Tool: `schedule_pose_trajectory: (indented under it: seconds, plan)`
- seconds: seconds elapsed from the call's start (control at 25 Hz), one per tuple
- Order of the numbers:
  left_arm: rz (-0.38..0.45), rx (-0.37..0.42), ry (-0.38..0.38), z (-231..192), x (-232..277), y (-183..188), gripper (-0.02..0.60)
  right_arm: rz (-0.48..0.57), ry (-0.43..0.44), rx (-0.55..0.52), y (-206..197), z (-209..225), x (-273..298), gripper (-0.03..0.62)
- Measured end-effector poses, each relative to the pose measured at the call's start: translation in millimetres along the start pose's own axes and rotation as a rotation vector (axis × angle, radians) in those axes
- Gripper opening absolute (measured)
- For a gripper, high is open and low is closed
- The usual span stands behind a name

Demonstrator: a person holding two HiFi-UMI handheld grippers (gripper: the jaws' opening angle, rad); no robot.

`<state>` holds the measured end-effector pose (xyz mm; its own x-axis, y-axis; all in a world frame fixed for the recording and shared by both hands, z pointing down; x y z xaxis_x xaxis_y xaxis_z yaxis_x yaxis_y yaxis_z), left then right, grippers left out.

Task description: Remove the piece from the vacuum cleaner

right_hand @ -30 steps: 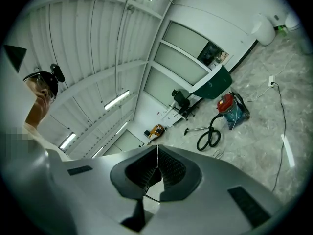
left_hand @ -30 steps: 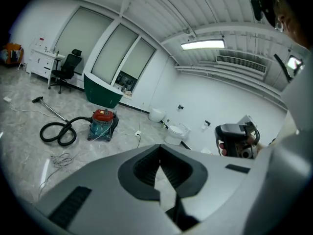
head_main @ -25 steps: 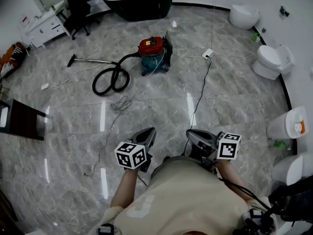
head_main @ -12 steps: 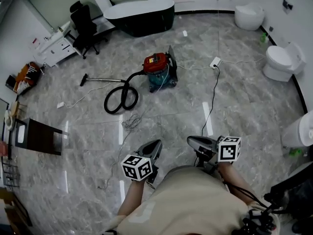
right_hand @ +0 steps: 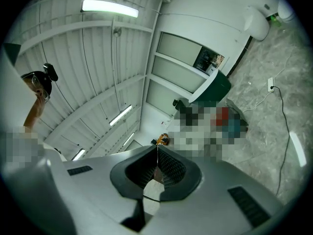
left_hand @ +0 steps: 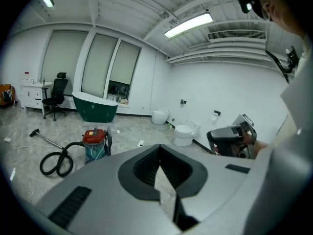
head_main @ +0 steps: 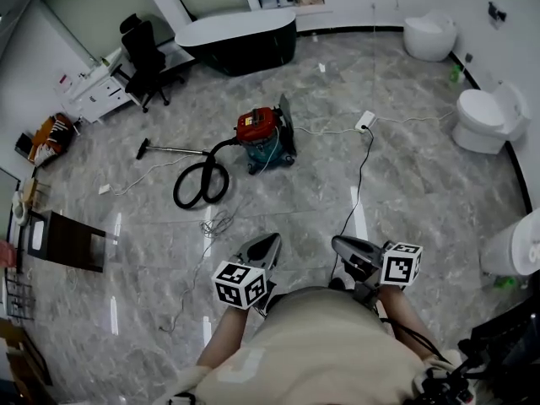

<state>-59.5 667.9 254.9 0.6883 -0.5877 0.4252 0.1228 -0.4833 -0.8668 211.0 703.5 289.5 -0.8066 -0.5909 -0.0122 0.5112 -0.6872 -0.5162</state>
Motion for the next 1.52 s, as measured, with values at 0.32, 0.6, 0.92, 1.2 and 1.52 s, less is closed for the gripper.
schedule_pose_trajectory:
  seconds: [0.32,0.6,0.92,1.2,1.52]
  plan:
    - [0.005,-0.006,0.021,8.6,28.6,10.6,0.003,0.001,0.046,-0.008,26.8,20.1,-13.0,0.005]
    - [-0.018,-0.031,0.025,-13.1,43.1,8.5,0.003,0.031,0.057,0.085,35.2,34.4,-2.5,0.005]
    - [0.045,-0.122,-0.052,-85.1,42.6,31.1,0.003,0.116,0.089,0.086,60.3,33.6,57.6,0.005]
    - [0.163,-0.257,-0.144,-160.7,46.5,72.2,0.003,0.091,0.122,-0.004,85.0,18.1,142.9,0.005]
    - [0.161,-0.126,-0.205,-225.0,56.1,105.3,0.002,0.111,0.19,-0.158,94.6,-2.5,202.6,0.005]
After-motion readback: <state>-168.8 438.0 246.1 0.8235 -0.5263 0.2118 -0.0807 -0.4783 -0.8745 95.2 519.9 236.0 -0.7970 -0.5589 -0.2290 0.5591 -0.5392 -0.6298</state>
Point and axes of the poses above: the fingertips, and each gripper's own axes: x forward along the fingers, z to its right, y out of its top, the point moved 10 cm from there along -x, backward along the fingers, and after that the axes turned 2 degrees about -y, right-handed, at the moved point
